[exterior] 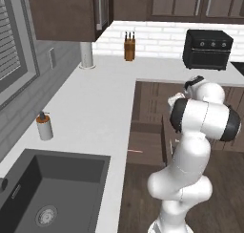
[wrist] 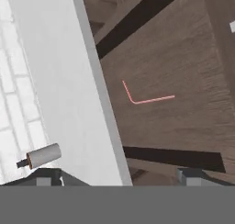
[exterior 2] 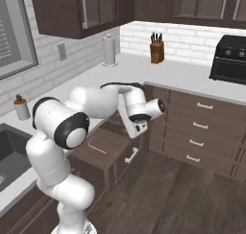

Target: Take a straw from the drawer in front and place it inside the glass cup on the dining counter.

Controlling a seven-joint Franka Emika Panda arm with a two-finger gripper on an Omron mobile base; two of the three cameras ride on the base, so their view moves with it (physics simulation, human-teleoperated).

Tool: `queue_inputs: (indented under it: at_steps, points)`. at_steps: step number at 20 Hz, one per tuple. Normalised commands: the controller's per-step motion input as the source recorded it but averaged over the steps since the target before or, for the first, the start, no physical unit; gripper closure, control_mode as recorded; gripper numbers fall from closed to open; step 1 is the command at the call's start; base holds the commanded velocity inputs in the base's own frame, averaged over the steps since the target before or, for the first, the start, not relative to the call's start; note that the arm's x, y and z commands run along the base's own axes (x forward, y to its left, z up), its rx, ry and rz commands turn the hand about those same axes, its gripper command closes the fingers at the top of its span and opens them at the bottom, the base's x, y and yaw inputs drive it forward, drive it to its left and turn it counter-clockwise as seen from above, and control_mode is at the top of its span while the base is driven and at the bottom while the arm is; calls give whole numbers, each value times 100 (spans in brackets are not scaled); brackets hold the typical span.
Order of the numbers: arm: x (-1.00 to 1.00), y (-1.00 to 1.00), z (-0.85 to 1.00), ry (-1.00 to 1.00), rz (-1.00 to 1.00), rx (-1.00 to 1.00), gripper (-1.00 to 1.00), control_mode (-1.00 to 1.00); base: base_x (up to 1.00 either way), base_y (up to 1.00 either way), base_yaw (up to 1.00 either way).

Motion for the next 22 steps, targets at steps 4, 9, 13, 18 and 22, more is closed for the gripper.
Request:
queue_inputs:
  at_steps: [4, 9, 13, 18, 22]
  points:
    - [15, 73, -16, 29, 2, -29, -100, -100, 0, 0, 0]
    - [17, 52, -43, 19, 0, -29, -100, -100, 0, 0, 0]
    - [5, 30, -60, 6, 0, -19, -100, -100, 0, 0, 0]
    - [1, 10, -65, 5, 0, -8, -100, -100, 0, 0, 0]
    - [0, 3, -50, 5, 0, 0, -100, -100, 0, 0, 0]
